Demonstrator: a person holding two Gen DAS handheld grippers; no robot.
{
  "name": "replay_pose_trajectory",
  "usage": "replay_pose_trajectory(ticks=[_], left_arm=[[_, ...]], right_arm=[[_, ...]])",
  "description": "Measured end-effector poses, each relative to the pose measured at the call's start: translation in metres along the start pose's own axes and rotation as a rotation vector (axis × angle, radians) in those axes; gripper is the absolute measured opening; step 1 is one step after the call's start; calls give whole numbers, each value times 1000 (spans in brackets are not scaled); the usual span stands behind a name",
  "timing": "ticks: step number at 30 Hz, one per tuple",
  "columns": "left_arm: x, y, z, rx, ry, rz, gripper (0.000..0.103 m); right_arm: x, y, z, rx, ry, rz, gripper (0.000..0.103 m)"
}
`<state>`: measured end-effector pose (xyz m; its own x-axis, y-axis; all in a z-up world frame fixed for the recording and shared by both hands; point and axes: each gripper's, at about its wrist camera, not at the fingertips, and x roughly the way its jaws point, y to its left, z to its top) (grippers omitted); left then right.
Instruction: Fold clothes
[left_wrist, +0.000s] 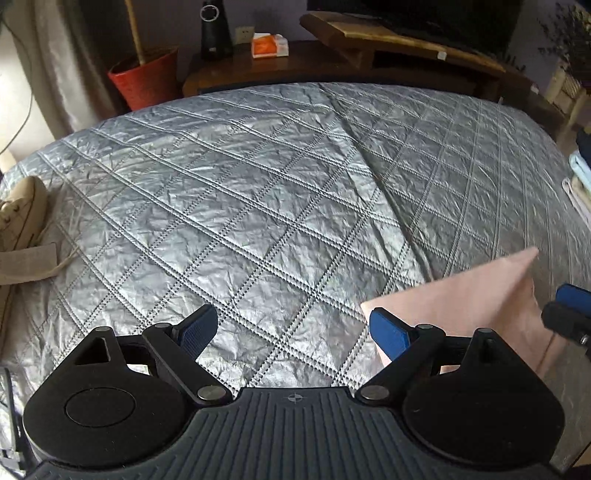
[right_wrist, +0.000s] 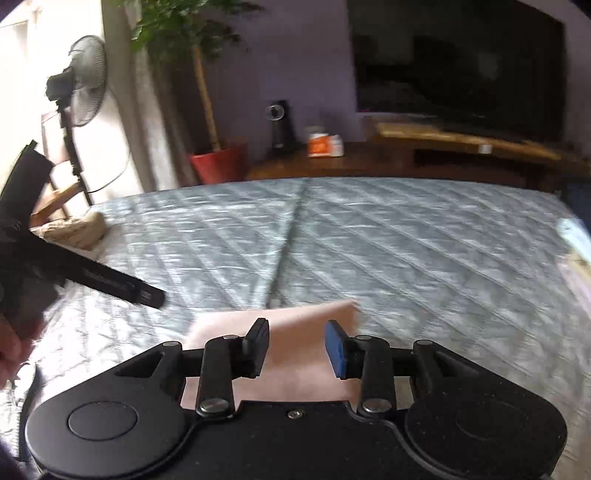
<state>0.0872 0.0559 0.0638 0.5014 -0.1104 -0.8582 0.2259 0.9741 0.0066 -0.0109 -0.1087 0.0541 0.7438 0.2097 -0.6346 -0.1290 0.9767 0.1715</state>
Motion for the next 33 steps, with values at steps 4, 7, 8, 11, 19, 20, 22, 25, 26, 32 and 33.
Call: replay_pose_trajectory(ticks=[4,7,8,11,19,20,22,25,26,32,33], left_arm=[[0,-1,-2,19,2,1,93],[-2,-5,-3,35,-3,-10,93],[-2,-7,-3,43,-4,-14,93],[-1,-13,-7,75,4,-14,93],[0,-20,-9,101,7,-22,93],[1,-20,-9,103,9,-22,93],[1,-21,-10,105,11,-22,93],[0,-22,-10,107,10,-25,93],[0,-23,-10,109,10,-26,93],[-1,-28,-11,124,13,-33,93],[-1,-29,-11,125,13,-35,93]], right_arm=[[-5,-32,-8,303,39,67,34],[-9,-63,-37,598,119,89,35],[-9,-67,-45,641,132,86,35],[-5,-73,-60,731,158,84,35],[1,-66,-53,802,118,134,45],[0,-64,-51,787,105,124,45],[0,-64,-47,773,95,116,45],[6,-69,-48,801,96,111,45],[8,-70,-48,806,99,109,45],[22,-64,-43,750,103,95,39],[24,-63,-42,741,105,95,36]])
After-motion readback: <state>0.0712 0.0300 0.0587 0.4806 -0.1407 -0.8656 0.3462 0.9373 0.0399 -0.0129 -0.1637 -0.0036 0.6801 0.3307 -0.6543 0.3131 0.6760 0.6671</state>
